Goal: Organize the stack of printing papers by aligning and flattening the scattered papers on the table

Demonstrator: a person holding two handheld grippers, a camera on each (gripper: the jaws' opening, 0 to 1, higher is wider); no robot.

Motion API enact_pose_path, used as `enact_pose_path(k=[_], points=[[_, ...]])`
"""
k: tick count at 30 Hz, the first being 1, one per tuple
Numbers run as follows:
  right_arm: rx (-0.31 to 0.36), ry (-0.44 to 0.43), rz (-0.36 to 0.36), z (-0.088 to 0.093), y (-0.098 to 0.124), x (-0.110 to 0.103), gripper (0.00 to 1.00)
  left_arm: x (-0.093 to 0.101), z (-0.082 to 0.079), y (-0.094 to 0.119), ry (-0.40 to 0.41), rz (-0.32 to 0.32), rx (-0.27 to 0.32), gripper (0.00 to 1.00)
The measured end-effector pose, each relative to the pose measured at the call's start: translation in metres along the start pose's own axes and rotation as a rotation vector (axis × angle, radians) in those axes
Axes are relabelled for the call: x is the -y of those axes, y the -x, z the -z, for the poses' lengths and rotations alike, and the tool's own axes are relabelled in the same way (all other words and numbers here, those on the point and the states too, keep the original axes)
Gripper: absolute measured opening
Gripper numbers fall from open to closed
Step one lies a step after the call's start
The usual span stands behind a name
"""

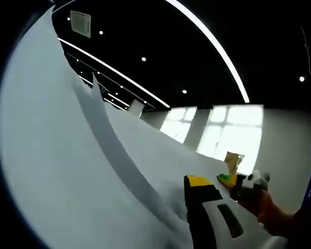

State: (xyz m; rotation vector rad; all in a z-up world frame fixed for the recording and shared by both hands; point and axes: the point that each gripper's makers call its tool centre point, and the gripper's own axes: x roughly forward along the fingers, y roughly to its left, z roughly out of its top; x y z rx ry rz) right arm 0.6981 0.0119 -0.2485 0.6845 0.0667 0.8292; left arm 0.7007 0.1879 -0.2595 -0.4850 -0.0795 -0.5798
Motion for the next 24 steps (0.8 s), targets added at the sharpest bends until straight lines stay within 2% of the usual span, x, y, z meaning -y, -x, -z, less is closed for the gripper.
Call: enact_pose_path(k=[14, 22, 24], points=[[-0.005, 0.023, -0.005, 0.0043, -0.0025, -0.0062, 0.00, 0.0001, 0.0010, 0.0002, -0.009, -0.004, -0.005, 0.29], [0.016, 0.039, 0.002, -0.0014, -0.0001, -0.0066, 0.00, 0.0013, 0.0017, 0.0005, -0.012, -0.004, -0.008, 0.29], [0.006, 0.043, -0.002, 0.0024, -0.0005, -0.0082, 0.00, 0.0022, 0.0012, 0.0010, -0.010, -0.005, -0.004, 0.29]])
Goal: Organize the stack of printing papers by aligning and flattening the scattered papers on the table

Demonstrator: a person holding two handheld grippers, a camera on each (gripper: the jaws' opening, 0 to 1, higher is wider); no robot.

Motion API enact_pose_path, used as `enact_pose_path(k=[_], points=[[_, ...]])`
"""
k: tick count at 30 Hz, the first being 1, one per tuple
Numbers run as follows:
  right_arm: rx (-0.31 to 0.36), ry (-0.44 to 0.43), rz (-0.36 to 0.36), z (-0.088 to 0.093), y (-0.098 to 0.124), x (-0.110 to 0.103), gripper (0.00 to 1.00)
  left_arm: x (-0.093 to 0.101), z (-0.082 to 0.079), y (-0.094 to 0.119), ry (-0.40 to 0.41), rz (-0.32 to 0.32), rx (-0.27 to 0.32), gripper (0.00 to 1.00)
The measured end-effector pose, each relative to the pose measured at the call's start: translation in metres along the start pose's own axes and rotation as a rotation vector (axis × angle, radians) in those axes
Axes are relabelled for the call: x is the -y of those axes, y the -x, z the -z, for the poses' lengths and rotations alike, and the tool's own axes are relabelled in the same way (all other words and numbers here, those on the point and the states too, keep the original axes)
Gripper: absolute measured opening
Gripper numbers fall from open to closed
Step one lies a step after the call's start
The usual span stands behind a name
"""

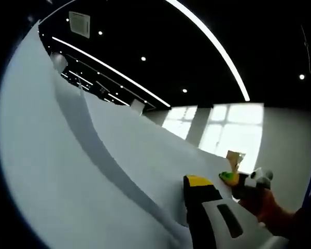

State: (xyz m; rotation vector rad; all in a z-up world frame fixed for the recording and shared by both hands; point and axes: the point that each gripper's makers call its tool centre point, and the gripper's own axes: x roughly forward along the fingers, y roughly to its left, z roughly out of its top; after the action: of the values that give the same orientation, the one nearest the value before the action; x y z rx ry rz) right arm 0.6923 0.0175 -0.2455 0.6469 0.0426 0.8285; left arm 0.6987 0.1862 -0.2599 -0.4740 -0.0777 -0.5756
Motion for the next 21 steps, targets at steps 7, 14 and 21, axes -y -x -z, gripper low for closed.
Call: enact_pose_path(k=[7, 14, 21], points=[[-0.005, 0.009, -0.005, 0.0019, -0.0003, -0.0020, 0.00, 0.0008, 0.0005, -0.0001, -0.002, -0.001, -0.002, 0.29], [-0.012, 0.009, -0.010, 0.0054, -0.0010, -0.0045, 0.00, -0.0004, -0.0001, -0.0004, -0.001, -0.001, 0.000, 0.29], [-0.014, 0.013, -0.014, 0.0066, -0.0014, -0.0065, 0.00, -0.0021, -0.0009, -0.0008, 0.001, 0.000, 0.001, 0.29]])
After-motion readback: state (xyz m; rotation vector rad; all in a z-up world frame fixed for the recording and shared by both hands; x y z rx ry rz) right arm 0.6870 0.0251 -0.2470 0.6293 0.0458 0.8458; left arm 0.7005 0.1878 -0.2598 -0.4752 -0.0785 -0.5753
